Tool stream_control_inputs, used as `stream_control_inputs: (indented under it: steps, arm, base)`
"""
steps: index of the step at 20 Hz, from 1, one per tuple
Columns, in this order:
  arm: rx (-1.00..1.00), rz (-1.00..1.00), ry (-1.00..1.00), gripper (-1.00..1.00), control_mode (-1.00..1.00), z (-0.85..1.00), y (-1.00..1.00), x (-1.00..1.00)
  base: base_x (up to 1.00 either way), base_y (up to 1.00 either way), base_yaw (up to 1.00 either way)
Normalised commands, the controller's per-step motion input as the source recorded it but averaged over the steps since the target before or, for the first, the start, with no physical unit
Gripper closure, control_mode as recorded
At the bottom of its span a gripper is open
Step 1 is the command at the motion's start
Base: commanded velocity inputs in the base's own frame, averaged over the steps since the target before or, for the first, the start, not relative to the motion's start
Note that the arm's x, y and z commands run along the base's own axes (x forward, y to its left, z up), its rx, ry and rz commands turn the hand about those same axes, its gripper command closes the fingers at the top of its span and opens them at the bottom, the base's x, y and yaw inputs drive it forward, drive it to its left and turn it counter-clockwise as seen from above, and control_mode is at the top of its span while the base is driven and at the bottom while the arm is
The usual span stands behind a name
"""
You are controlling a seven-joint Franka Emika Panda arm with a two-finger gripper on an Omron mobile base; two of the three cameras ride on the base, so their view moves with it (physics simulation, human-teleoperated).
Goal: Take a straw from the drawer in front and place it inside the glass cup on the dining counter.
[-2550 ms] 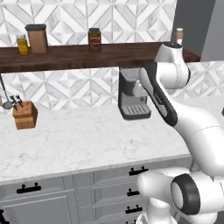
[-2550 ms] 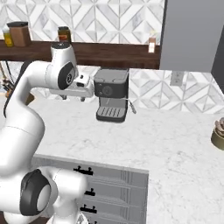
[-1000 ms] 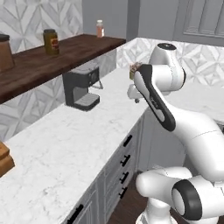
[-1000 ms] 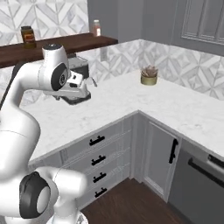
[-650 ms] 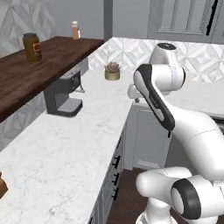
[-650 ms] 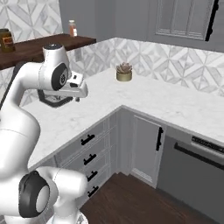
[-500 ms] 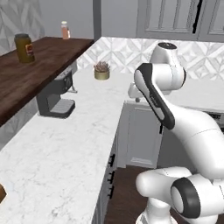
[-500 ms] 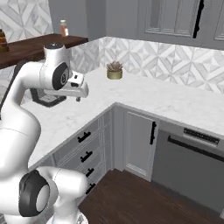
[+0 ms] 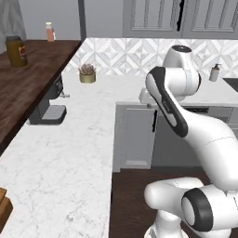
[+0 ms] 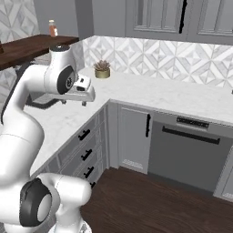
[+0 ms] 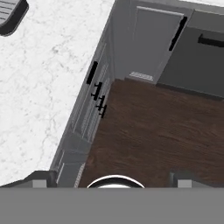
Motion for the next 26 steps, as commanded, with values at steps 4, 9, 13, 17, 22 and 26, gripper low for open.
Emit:
stream_control_inputs:
  steps: [4,9,13,17,22,26]
  arm:
    - [0.07,-0.09,0.0,-1.0,-1.0,0.0,0.07,-0.11]
    - [0.34,-0.07,0.0,-1.0,-1.0,0.0,-0.37,-0.08]
    - [0.47,-0.02,0.0,-1.0,-1.0,-0.16,-0.75,0.0]
    - [0.47,0.0,0.0,-1.0,-1.0,-0.39,-0.65,0.02]
    - [0.46,0.0,0.0,-1.0,-1.0,-0.7,-0.43,0.19]
    - [0.43,0.0,0.0,-1.0,-1.0,-0.71,-0.07,0.36]
  base:
    - [-0.15,0.22,-0.09]
    - [0.0,0.0,0.0]
    - [0.0,0.0,0.0]
    - [0.0,0.0,0.0]
    - [0.0,0.0,0.0]
    - [0.0,0.0,0.0]
